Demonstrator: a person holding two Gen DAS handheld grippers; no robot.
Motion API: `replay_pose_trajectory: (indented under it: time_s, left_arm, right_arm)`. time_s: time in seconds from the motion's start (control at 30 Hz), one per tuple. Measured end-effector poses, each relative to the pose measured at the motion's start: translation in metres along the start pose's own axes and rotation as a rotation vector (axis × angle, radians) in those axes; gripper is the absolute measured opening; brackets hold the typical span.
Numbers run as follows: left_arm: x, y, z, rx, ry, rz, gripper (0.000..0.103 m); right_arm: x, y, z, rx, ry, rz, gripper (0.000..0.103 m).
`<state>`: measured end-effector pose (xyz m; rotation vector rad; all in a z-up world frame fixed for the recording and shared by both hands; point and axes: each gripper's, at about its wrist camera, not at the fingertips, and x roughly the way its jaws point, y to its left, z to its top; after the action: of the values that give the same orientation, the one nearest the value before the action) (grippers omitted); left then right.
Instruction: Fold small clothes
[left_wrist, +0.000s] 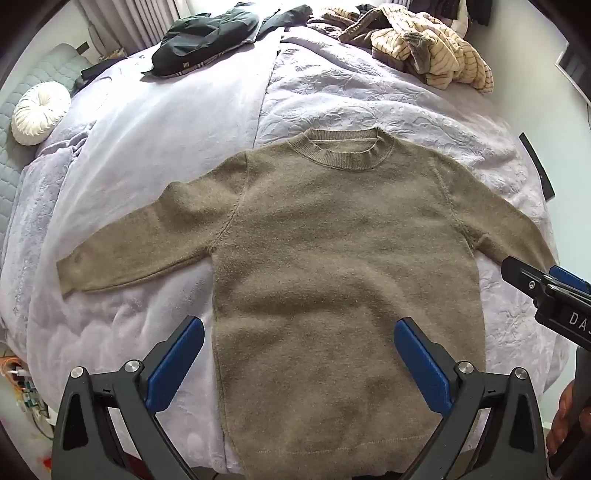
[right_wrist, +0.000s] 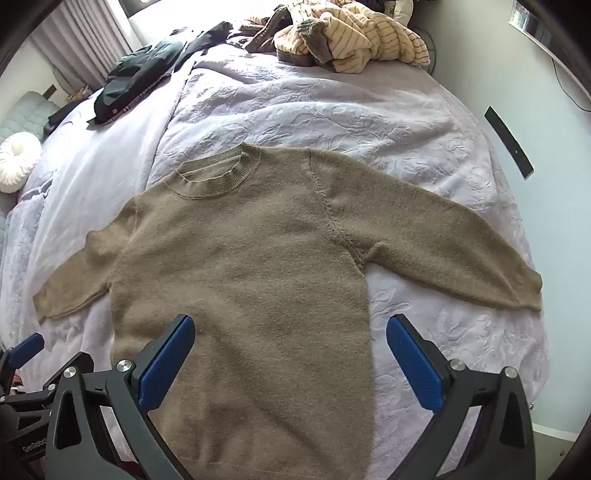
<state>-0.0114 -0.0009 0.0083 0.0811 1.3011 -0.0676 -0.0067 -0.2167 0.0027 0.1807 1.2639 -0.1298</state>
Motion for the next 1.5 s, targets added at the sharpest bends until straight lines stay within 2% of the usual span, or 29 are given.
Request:
replay_pose_trajectory:
  time_s: [0.73, 1.5]
  left_arm:
    - [0.005, 0.010, -0.005, -0.040, 0.042, 0.007, 0.103]
    - [0.004, 0.006, -0.009, -0.037, 0.043, 0.007, 0.103]
  right_arm:
    - [0.000, 0.007, -0.014, -0.017, 0.005, -0.002, 0.103]
    - [0.001, 0.006, -0.019, -0.010, 0.011, 0.000, 0.103]
